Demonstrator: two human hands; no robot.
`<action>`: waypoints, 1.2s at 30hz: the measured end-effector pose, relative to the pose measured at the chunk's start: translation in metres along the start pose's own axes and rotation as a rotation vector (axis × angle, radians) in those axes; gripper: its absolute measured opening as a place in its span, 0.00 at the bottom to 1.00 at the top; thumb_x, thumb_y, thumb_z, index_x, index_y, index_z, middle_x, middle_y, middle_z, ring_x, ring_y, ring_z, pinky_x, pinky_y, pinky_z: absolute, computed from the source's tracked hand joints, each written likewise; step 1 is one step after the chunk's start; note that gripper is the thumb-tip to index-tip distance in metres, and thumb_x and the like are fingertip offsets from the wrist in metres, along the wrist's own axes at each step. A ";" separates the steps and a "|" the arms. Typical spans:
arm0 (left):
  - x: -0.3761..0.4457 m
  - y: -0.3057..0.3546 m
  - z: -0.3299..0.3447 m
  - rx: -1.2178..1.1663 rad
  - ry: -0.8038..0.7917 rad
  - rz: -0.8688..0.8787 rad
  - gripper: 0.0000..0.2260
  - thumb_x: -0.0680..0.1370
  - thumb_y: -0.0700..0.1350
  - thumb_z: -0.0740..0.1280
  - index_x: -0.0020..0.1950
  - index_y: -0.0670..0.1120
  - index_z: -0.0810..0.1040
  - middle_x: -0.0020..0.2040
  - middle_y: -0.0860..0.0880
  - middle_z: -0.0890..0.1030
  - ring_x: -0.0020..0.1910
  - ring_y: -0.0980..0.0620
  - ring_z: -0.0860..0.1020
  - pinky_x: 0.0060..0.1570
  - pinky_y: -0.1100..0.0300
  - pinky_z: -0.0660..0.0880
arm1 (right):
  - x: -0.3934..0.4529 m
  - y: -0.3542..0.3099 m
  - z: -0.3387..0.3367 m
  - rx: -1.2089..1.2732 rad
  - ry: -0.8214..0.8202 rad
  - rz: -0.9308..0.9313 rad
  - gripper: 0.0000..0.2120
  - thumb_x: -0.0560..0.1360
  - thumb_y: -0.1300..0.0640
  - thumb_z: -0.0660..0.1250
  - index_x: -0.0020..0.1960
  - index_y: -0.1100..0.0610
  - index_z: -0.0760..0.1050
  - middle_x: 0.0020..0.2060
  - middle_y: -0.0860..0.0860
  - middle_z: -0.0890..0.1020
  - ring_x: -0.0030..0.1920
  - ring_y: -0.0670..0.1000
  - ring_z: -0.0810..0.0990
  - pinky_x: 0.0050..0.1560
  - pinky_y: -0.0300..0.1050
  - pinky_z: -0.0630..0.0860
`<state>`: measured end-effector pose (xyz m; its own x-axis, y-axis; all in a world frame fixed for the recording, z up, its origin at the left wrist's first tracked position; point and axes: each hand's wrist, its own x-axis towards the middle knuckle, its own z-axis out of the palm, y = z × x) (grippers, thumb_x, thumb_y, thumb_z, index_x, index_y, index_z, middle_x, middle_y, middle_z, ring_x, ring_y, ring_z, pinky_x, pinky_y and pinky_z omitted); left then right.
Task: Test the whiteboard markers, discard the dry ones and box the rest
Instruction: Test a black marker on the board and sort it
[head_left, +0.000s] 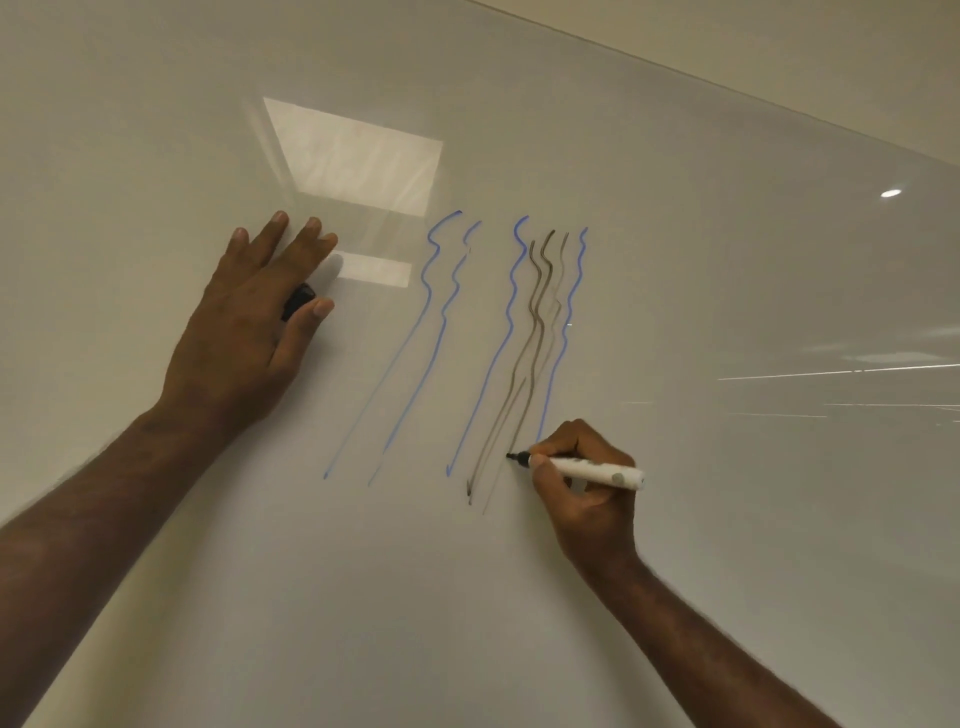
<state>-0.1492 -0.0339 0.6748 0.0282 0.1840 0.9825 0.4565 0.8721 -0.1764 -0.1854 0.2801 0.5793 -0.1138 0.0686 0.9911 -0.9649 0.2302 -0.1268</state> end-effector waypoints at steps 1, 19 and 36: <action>-0.005 0.002 -0.002 -0.042 0.021 -0.017 0.23 0.85 0.51 0.54 0.80 0.46 0.63 0.80 0.50 0.64 0.81 0.52 0.56 0.80 0.48 0.50 | -0.008 0.000 0.000 0.000 -0.023 0.009 0.07 0.70 0.58 0.68 0.36 0.60 0.78 0.33 0.48 0.80 0.35 0.54 0.80 0.35 0.49 0.74; -0.159 0.115 0.001 -0.615 0.043 -0.422 0.22 0.85 0.49 0.52 0.79 0.47 0.65 0.78 0.46 0.68 0.81 0.50 0.59 0.78 0.55 0.58 | -0.037 -0.061 0.001 0.198 -0.146 0.176 0.06 0.75 0.62 0.75 0.44 0.56 0.79 0.36 0.51 0.82 0.37 0.62 0.80 0.35 0.60 0.73; -0.146 0.169 -0.021 -1.385 0.213 -0.784 0.26 0.81 0.62 0.49 0.80 0.64 0.57 0.76 0.50 0.71 0.76 0.49 0.69 0.78 0.43 0.57 | -0.080 -0.094 0.028 0.447 -0.394 0.155 0.08 0.75 0.56 0.71 0.53 0.57 0.81 0.45 0.49 0.85 0.42 0.56 0.86 0.40 0.41 0.80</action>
<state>-0.0573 0.0771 0.5024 -0.5254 -0.2561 0.8114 0.8293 -0.3674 0.4210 -0.0922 0.2256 0.5132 -0.2577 -0.3150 0.9134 -0.9261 -0.1891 -0.3265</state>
